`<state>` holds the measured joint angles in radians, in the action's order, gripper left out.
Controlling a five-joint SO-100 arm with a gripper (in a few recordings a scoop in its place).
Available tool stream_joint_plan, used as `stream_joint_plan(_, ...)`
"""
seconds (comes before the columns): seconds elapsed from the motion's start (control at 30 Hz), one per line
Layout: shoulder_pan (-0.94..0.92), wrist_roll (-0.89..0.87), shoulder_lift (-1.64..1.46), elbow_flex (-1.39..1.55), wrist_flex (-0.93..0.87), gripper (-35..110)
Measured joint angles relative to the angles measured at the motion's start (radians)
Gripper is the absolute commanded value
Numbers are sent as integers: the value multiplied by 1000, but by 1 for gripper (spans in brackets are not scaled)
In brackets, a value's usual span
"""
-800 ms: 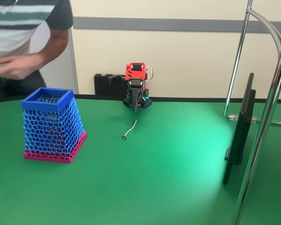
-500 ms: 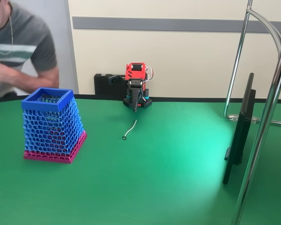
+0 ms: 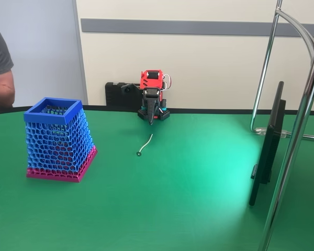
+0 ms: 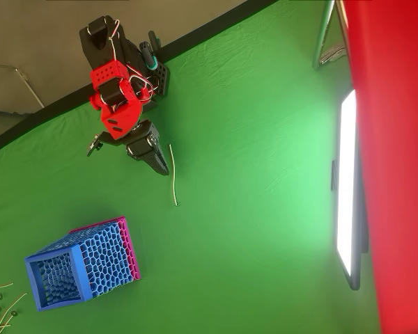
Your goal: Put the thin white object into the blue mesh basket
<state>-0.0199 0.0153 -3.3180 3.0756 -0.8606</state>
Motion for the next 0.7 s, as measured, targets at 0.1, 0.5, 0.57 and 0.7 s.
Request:
stream_joint_plan(0.1, 0, 0, 0, 0, 0, 2)
stream_joint_plan(0.5, 0, 0, 0, 0, 0, 1)
stream_joint_plan(0.57, 0, 0, 0, 0, 0, 1)
stream_joint_plan(0.7, 0, 0, 0, 0, 0, 1)
